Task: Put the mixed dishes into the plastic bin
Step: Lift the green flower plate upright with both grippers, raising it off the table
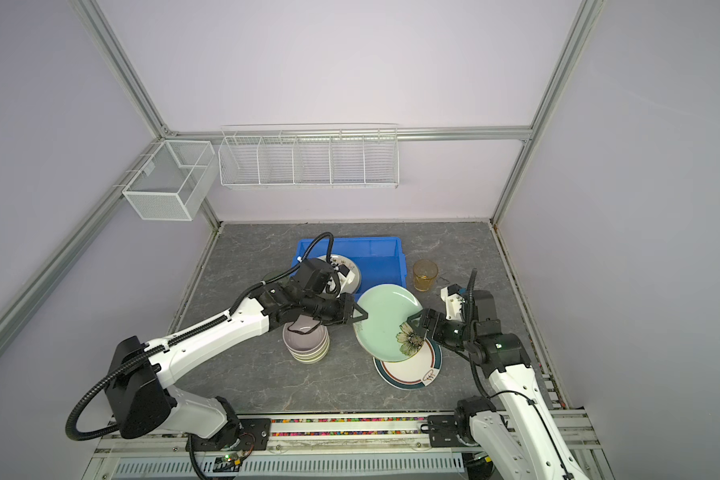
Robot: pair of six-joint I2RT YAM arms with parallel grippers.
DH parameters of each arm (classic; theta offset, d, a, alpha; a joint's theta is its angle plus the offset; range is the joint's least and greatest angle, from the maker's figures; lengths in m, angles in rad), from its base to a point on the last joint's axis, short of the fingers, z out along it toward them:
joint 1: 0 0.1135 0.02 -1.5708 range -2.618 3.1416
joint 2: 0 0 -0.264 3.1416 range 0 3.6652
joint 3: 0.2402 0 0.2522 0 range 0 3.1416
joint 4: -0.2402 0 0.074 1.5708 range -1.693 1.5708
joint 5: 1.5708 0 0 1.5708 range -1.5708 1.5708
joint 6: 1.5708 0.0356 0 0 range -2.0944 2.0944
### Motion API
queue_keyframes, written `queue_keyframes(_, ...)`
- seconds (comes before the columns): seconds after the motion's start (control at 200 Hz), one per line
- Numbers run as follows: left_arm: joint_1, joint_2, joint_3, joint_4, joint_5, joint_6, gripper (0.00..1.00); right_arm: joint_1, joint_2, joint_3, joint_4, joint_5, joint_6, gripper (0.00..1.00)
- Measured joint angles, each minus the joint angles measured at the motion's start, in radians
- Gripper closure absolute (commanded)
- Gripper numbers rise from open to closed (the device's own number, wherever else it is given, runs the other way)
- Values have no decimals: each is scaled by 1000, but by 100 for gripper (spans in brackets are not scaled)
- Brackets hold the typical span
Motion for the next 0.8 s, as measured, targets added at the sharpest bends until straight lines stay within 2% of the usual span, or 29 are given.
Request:
queue_keyframes(0.14,16,-44,-14,2,27,2,100,-1,-13,-4,59,-85,25,7)
queue_keyframes(0.275,20,-76,-28,2,46,1,100,-1,-19,-11,127,-158,60,1)
queue_keyframes(0.395,22,-89,-48,11,58,-10,100,-2,-24,-13,183,-211,96,14)
queue_keyframes(0.52,34,-106,-65,29,74,-27,100,-9,-24,-18,209,-228,127,36)
queue_keyframes(0.8,46,-122,-71,70,92,-53,100,-13,-19,-18,234,-239,146,57)
